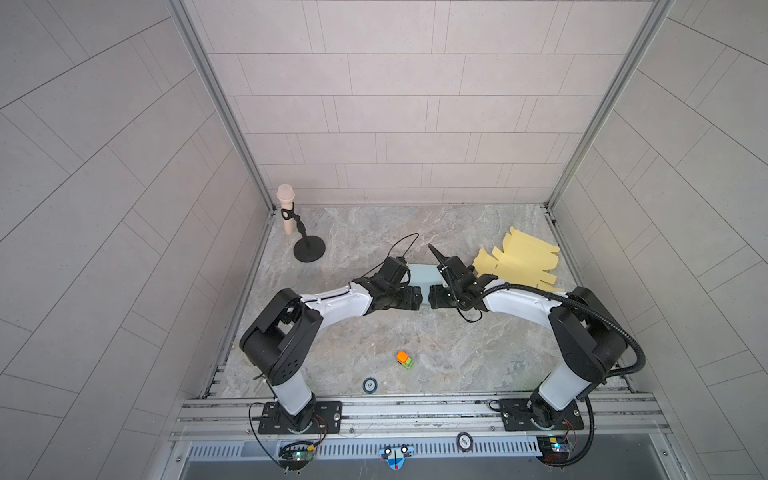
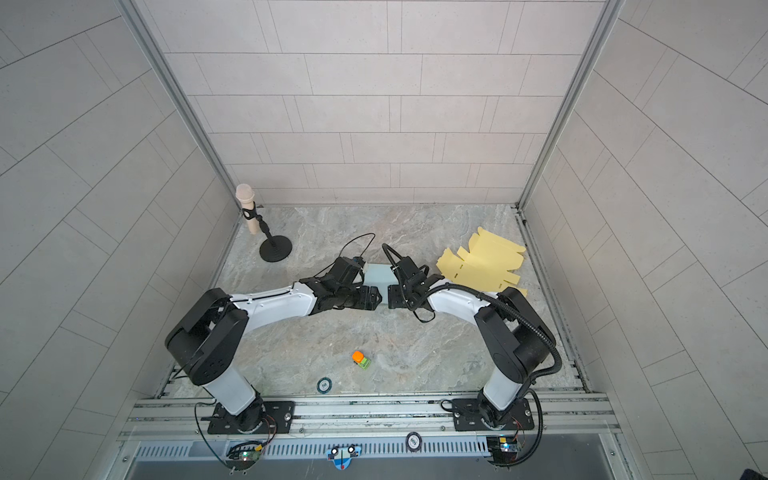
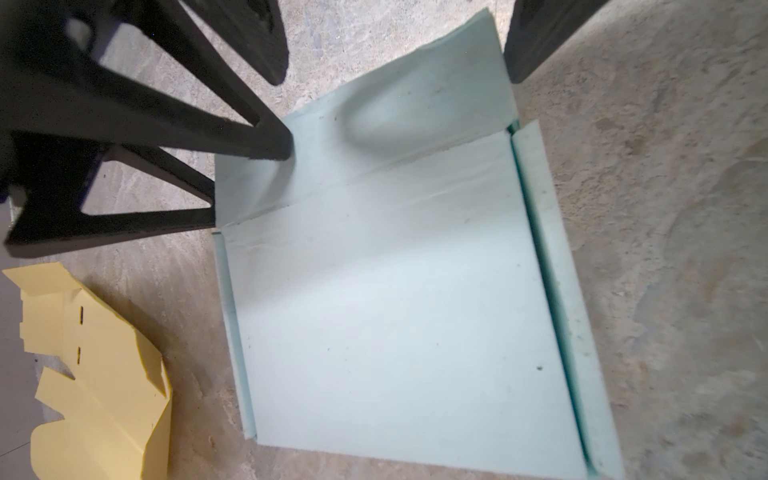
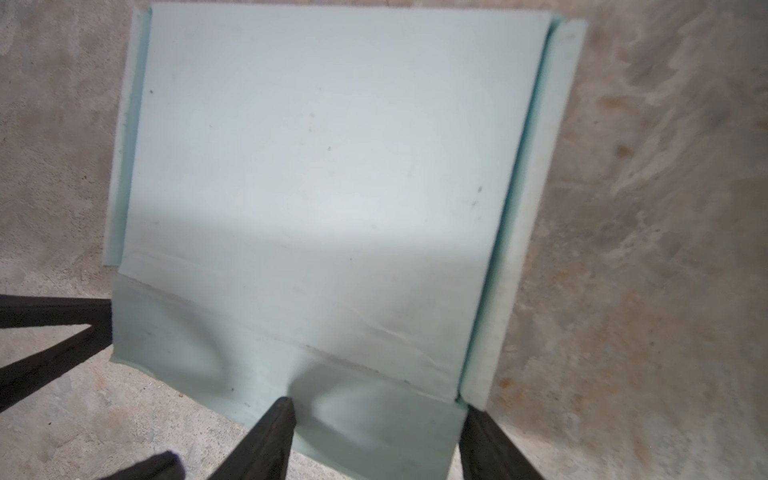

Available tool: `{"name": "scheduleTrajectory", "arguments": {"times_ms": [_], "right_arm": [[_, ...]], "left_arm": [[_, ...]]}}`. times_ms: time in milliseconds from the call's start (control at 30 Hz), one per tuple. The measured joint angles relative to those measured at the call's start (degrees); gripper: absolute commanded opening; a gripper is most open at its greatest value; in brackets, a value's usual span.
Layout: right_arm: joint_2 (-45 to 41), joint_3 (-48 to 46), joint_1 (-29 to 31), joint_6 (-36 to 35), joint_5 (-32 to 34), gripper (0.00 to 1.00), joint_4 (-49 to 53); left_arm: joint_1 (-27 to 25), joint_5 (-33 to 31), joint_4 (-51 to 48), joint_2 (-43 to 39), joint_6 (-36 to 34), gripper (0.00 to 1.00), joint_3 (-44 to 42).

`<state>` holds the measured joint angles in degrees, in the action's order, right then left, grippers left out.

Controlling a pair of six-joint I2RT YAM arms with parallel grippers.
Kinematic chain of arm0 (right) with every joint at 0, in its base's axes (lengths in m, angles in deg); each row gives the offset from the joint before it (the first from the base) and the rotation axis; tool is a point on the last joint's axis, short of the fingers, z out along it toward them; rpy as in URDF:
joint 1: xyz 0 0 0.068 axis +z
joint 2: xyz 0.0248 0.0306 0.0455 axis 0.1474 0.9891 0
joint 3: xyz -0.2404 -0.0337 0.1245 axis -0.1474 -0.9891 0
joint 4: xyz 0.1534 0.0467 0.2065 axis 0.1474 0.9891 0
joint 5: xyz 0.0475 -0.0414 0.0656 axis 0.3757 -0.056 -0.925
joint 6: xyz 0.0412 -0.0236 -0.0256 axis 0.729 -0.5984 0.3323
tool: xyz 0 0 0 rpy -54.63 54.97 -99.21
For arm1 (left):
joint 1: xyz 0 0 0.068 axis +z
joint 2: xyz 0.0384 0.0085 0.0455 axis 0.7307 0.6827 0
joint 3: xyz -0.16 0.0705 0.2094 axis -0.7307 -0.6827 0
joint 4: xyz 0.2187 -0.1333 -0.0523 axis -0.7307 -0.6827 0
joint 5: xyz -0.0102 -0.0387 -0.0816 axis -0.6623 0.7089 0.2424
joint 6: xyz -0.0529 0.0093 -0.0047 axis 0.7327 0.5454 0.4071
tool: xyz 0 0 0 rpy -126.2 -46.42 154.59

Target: Fold the paper box

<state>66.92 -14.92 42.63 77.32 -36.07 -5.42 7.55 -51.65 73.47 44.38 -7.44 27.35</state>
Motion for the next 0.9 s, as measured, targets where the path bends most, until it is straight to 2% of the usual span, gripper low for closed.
{"name": "scheduleTrajectory", "arguments": {"times_ms": [900], "right_arm": [[0.0, 0.0, 1.1, 0.8, 1.9, 0.61, 0.3]], "left_arm": [[-1.7, -2.5, -1.7, 0.0, 0.1, 0.85, 0.0]]}}
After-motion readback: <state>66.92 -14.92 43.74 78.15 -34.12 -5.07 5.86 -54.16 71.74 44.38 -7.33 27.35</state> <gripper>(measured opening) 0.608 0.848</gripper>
